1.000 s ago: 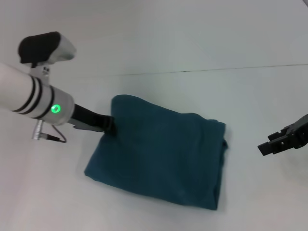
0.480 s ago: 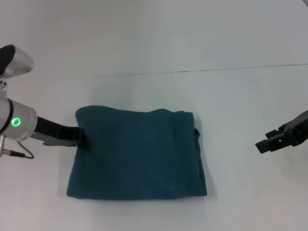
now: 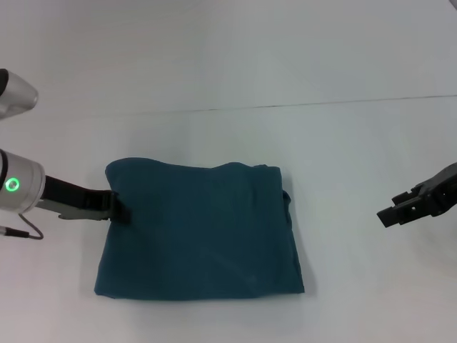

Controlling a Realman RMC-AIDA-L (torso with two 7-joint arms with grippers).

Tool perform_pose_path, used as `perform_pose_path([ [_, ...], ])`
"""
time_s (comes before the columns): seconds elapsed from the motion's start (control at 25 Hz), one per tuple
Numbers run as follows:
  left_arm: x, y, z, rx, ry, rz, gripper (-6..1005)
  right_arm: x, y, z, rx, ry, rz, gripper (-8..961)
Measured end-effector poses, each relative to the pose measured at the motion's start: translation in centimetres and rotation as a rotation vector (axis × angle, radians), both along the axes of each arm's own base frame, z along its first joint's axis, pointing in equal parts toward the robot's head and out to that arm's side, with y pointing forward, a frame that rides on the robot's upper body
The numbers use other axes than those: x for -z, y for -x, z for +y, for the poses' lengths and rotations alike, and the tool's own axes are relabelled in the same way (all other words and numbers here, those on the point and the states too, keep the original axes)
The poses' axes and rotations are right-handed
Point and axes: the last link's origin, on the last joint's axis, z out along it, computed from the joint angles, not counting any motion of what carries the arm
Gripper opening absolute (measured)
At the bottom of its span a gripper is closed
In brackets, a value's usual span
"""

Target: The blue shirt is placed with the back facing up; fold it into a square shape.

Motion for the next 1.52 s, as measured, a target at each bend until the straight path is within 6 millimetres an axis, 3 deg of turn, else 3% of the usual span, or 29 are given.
perform_pose_path([
  [0.24,-1.5,-0.3,-1.3,0.035,-0.008,-0.104,198,0.4,0.0,-0.2,0.0,0.001,0.013,536],
  [0.4,-4.0,-0.4,-2.6,0.134,-0.079,-0.176,209,1.1,0.3,-0.6,-0.008,0.025,0.031,538],
  [0.56,-5.9,-0.5,-5.7,0.327,-0.072,-0.293,348,2.0,0.7,-1.5,-0.07,0.056,0.086,540],
  [0.6,-5.9,-0.5,-5.7,0.327,-0.072,-0.293,383,2.3,0.7,-1.6,-0.088,0.066,0.1,541],
  [0.68,-6.8,0.1,-8.9,0.49,-0.031,-0.411,452,3.1,0.7,-2.0,-0.127,0.092,0.136,543],
  [0.92,-6.6,2.5,-12.1,0.548,-0.021,-0.456,659,5.8,0.4,-3.6,-0.214,0.199,0.269,626],
  [1.12,-5.3,3.6,-13.3,0.53,0.036,-0.446,880,6.8,-0.7,-4.3,-0.254,0.231,0.3,749],
  [1.28,-5.1,3.7,-13.4,0.524,0.045,-0.442,925,6.7,-1.2,-4.6,-0.261,0.223,0.305,894],
  [1.52,-5.0,3.8,-13.4,0.527,0.051,-0.437,948,7.0,-1.9,-5.0,-0.261,0.219,0.317,924],
])
